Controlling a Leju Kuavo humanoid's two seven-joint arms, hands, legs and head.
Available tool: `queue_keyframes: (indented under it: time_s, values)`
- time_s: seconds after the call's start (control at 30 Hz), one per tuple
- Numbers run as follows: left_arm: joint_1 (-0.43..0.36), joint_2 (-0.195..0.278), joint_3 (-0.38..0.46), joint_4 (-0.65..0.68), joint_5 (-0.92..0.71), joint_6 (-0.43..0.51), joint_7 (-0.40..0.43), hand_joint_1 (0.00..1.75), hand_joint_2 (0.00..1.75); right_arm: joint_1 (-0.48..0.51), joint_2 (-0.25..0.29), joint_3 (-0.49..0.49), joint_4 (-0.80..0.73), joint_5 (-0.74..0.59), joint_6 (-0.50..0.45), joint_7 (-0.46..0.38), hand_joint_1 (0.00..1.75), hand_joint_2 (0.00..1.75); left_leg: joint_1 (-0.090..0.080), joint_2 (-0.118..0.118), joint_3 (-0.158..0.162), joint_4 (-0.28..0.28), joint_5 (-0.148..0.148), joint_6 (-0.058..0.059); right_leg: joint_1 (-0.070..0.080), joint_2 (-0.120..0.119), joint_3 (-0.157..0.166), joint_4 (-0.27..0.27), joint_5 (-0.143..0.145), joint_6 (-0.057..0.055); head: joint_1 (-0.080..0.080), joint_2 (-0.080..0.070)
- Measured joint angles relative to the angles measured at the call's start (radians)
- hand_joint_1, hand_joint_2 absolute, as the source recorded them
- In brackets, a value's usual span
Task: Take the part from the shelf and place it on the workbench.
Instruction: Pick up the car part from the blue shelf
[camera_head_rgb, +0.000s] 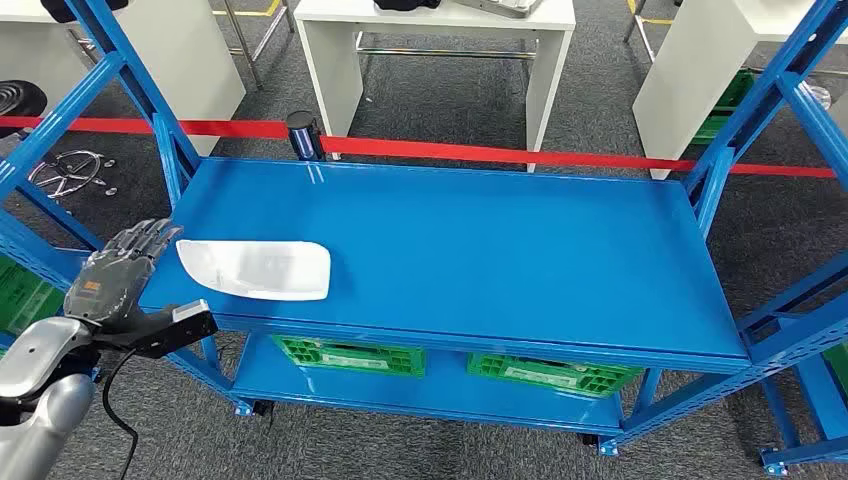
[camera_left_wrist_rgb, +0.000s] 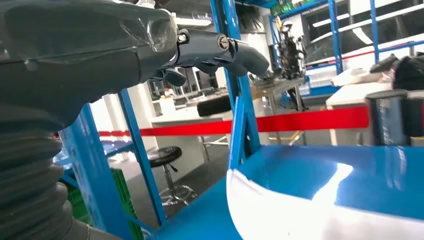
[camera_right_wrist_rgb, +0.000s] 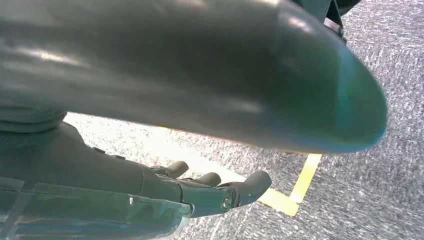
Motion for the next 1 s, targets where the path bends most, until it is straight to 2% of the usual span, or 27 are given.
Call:
queue_keyframes:
  time_s: [0.07,0.13,0.2,0.23,0.27,0.33,0.37,0.4,0.43,0.47,0.5,0.53,0.57,0.6,0.7,0.73,0.77,0.87,0.9,0.93,0.97,1.0]
  values:
    - [-0.006,0.000,-0.002,0.008,-0.001,0.000,0.002,0.00,1.75,-0.001,0.000,0.002,0.000,0.001,0.001,0.000,0.00,0.00,-0.005,0.000,0.013,-0.027,0.000,0.004,0.004,0.001,-0.003,0.001,-0.001,0.005,0.000,0.000]
    - [-0.013,0.000,-0.004,0.020,-0.002,0.000,0.004,0.00,1.75,-0.001,0.000,0.006,0.000,0.004,0.003,0.000,0.00,0.00,-0.012,0.001,0.025,-0.052,0.000,0.012,0.006,0.002,-0.007,0.000,0.000,0.014,0.000,0.000]
    - [-0.015,0.000,-0.006,0.028,-0.002,0.000,0.004,0.00,1.75,0.000,0.000,0.010,0.000,0.006,0.007,0.000,0.00,0.00,-0.010,0.001,0.029,-0.061,0.005,0.024,0.005,0.001,-0.012,0.005,-0.005,0.023,0.001,0.000]
    - [-0.016,-0.001,-0.006,0.030,-0.002,-0.001,0.005,0.00,1.75,0.000,-0.001,0.012,0.000,0.007,0.010,0.000,0.00,0.00,-0.008,0.002,0.033,-0.067,0.008,0.031,0.005,0.001,-0.022,0.025,-0.015,0.024,0.002,0.000]
    - [-0.017,-0.002,-0.006,0.033,-0.002,-0.002,0.005,0.00,1.75,-0.001,-0.001,0.013,0.000,0.007,0.012,0.000,0.00,0.00,-0.007,0.003,0.036,-0.072,0.010,0.037,0.005,0.000,-0.042,0.067,-0.035,0.022,0.003,0.000]
    - [-0.015,-0.007,-0.006,0.042,-0.001,-0.008,0.005,0.00,1.75,-0.001,-0.002,0.015,0.001,0.006,0.016,0.000,0.00,0.00,-0.009,0.004,0.037,-0.073,0.009,0.043,0.005,-0.001,-0.108,0.199,-0.086,0.015,0.004,0.000]
    - [-0.013,-0.010,-0.007,0.048,0.000,-0.011,0.005,0.00,1.75,0.000,-0.002,0.015,0.001,0.005,0.016,0.000,0.00,0.00,-0.011,0.004,0.037,-0.073,0.009,0.044,0.005,-0.001,-0.138,0.258,-0.103,0.016,0.004,0.000]
    - [-0.011,-0.013,-0.008,0.055,0.000,-0.013,0.004,0.00,1.75,0.002,-0.002,0.015,0.002,0.003,0.015,0.000,0.00,0.00,-0.012,0.003,0.037,-0.073,0.008,0.045,0.004,-0.001,-0.155,0.286,-0.107,0.020,0.004,0.000]
    - [-0.010,-0.016,-0.009,0.062,0.000,-0.014,0.004,0.00,1.75,0.003,-0.003,0.015,0.003,0.002,0.013,0.000,0.00,0.00,-0.012,0.002,0.038,-0.073,0.007,0.045,0.003,-0.001,-0.151,0.273,-0.095,0.027,0.004,0.000]
    - [-0.009,-0.018,-0.009,0.069,0.000,-0.015,0.004,0.00,1.75,0.004,-0.003,0.015,0.004,0.001,0.011,0.000,0.00,0.00,-0.012,0.001,0.039,-0.072,0.006,0.043,0.002,-0.002,-0.128,0.221,-0.070,0.035,0.004,0.000]
    - [-0.010,-0.020,-0.009,0.077,-0.002,-0.016,0.004,0.00,1.75,0.004,-0.005,0.015,0.004,0.001,0.008,0.000,0.00,0.00,-0.012,0.000,0.040,-0.070,0.004,0.041,0.001,-0.003,-0.092,0.145,-0.041,0.042,0.004,0.000]
    - [-0.010,-0.021,-0.009,0.083,-0.004,-0.016,0.004,0.00,1.75,0.003,-0.006,0.015,0.004,0.001,0.006,0.000,0.00,0.00,-0.014,-0.001,0.039,-0.066,0.001,0.036,0.002,-0.004,-0.059,0.078,-0.017,0.043,0.004,0.000]
    - [-0.011,-0.022,-0.009,0.090,-0.007,-0.016,0.004,0.00,1.75,0.002,-0.007,0.015,0.004,0.001,0.005,0.000,0.00,0.00,-0.016,-0.001,0.039,-0.063,-0.002,0.032,0.002,-0.004,-0.035,0.030,-0.002,0.039,0.004,0.000]
    - [-0.011,-0.022,-0.008,0.097,-0.011,-0.015,0.004,0.00,1.75,0.002,-0.007,0.015,0.004,0.001,0.004,-0.001,0.00,0.00,-0.018,-0.001,0.038,-0.060,-0.004,0.028,0.004,-0.005,-0.023,0.007,0.005,0.033,0.003,0.000]
    - [-0.014,-0.020,-0.006,0.117,-0.026,-0.011,0.004,0.00,1.75,0.002,-0.007,0.016,0.004,0.005,0.006,-0.002,0.00,0.00,-0.014,0.000,0.035,-0.054,-0.011,0.015,0.004,-0.003,-0.019,0.004,0.007,0.014,0.002,0.000]
    - [-0.017,-0.019,-0.004,0.124,-0.033,-0.009,0.005,0.00,1.75,0.002,-0.007,0.016,0.005,0.006,0.007,-0.002,0.00,0.00,-0.012,0.000,0.028,-0.037,-0.023,0.009,0.003,-0.003,-0.017,0.002,0.007,0.008,0.001,0.000]
    - [-0.021,-0.017,-0.003,0.131,-0.041,-0.007,0.006,0.00,1.75,0.001,-0.007,0.016,0.005,0.007,0.007,-0.003,0.00,0.00,-0.010,0.001,0.011,-0.001,-0.043,0.003,0.000,-0.003,-0.014,0.001,0.007,0.004,0.001,0.000]
    - [-0.031,-0.017,0.001,0.161,-0.060,-0.004,0.010,0.00,1.75,-0.001,-0.005,0.018,0.005,0.008,0.010,-0.003,0.00,0.00,-0.005,0.002,-0.083,0.188,-0.123,-0.009,0.002,-0.003,-0.011,0.001,0.004,-0.004,0.000,0.000]
    - [-0.032,-0.017,0.001,0.170,-0.066,-0.004,0.011,0.00,1.75,-0.001,-0.004,0.019,0.005,0.009,0.011,-0.003,0.00,0.00,-0.004,0.002,-0.105,0.225,-0.129,-0.010,0.003,-0.003,-0.010,0.002,0.004,-0.005,0.000,0.000]
    - [-0.033,-0.017,0.001,0.179,-0.073,-0.004,0.011,0.00,1.75,-0.001,-0.003,0.021,0.005,0.009,0.012,-0.003,0.00,0.00,-0.003,0.002,-0.108,0.223,-0.115,-0.009,0.003,-0.002,-0.009,0.002,0.003,-0.005,0.000,0.000]
    - [-0.035,-0.017,0.002,0.187,-0.079,-0.004,0.012,0.00,1.75,-0.002,-0.002,0.022,0.005,0.010,0.014,-0.003,0.00,0.00,-0.003,0.002,-0.091,0.182,-0.086,-0.007,0.003,-0.001,-0.007,0.002,0.003,-0.005,0.000,0.000]
    - [-0.039,-0.017,0.004,0.193,-0.085,-0.004,0.012,0.00,1.75,-0.003,-0.001,0.023,0.005,0.010,0.015,-0.004,0.00,0.00,-0.003,0.002,-0.059,0.113,-0.047,-0.003,0.003,0.000,-0.005,0.002,0.002,-0.005,0.000,0.000]
